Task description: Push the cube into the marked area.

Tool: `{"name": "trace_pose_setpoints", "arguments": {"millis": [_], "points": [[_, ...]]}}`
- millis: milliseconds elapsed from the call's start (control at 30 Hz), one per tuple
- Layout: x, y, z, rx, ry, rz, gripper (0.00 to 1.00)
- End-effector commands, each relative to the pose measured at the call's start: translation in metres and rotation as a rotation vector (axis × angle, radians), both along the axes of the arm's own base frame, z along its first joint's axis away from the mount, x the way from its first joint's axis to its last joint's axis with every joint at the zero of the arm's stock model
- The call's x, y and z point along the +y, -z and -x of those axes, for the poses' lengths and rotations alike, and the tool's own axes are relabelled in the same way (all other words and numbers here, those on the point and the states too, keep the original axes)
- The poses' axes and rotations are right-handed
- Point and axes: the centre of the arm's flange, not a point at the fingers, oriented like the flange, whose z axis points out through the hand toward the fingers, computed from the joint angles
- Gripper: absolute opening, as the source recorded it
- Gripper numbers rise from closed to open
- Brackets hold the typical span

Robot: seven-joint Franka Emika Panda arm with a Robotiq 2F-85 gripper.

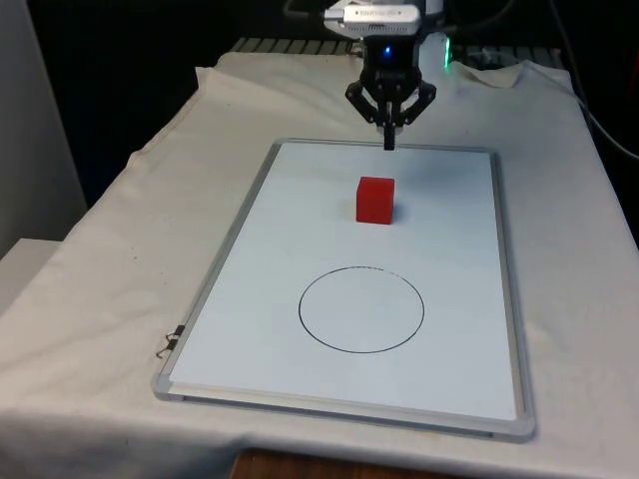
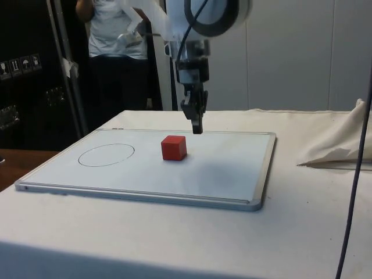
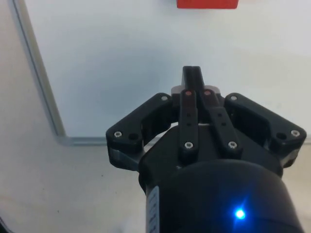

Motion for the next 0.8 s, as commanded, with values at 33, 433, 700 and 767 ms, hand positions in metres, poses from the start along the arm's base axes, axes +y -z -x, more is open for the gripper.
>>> {"name": "trace_pose_setpoints", "arguments": {"millis": [33, 433, 700, 767], "points": [[0.002, 0.008, 0.0, -0.009, -0.002, -0.006, 0.0], [-0.001, 0.049, -0.007, -0.024, -0.013, 0.014, 0.0], [-0.009, 0.052, -0.01, -0.031, -0.015, 0.023, 0.0], [-0.009, 0.052, -0.01, -0.032, -0.017, 0.023, 0.0]]}}
